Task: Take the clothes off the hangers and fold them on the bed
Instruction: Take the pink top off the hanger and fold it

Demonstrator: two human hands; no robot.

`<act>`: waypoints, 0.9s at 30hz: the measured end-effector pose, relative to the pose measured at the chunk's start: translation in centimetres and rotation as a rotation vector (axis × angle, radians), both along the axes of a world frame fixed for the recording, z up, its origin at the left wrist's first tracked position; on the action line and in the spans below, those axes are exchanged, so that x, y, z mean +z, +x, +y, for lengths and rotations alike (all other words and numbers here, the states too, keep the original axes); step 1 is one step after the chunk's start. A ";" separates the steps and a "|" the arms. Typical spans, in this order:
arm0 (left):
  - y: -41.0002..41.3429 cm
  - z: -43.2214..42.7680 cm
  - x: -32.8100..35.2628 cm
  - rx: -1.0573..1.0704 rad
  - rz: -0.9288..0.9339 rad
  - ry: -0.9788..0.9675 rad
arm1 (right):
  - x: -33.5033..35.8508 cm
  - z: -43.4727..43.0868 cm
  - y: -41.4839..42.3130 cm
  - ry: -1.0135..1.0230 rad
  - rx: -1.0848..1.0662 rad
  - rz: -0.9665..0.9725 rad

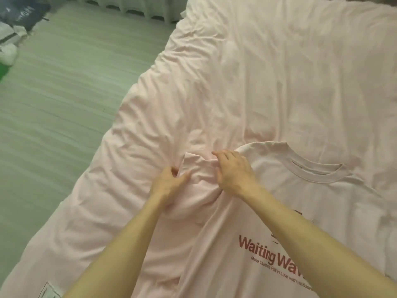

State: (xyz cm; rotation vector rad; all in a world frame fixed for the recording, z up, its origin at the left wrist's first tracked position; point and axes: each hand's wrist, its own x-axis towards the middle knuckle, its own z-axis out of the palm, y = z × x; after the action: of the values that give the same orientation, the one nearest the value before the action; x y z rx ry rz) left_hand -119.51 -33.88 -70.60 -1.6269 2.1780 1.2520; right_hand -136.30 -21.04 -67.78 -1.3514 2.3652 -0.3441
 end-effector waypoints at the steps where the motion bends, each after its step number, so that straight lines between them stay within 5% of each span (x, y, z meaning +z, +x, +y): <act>1: -0.1 -0.2 -0.2 -0.058 0.003 -0.015 | -0.1 -1.2 0.0 0.093 0.024 0.003; 5: 0.3 -1.5 -0.2 -0.113 0.118 -0.111 | -0.3 -5.8 -0.2 0.426 0.054 0.007; 10: -0.6 -5.1 2.0 0.050 0.260 -0.279 | 1.0 -9.2 0.2 -0.072 -0.137 0.045; 15: 0.2 -7.1 0.4 -0.064 -0.093 -0.214 | 0.3 -7.4 0.1 -0.131 -0.326 0.055; 18: 1.0 -5.6 0.0 -0.017 -0.047 -0.193 | -1.0 -3.3 0.5 -0.177 -0.419 0.176; 24: 2.3 -2.9 0.5 0.049 -0.032 -0.191 | -5.4 1.4 1.2 0.274 -0.277 0.117; 27: 3.0 -2.6 0.3 0.000 -0.064 -0.243 | -5.9 1.2 0.7 0.298 -0.364 0.079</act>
State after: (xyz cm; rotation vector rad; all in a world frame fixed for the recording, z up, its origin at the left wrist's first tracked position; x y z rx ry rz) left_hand -116.55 -36.53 -70.29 -1.7261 2.3667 0.9513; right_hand -135.61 -19.86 -73.64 -0.8137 2.5995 -0.0315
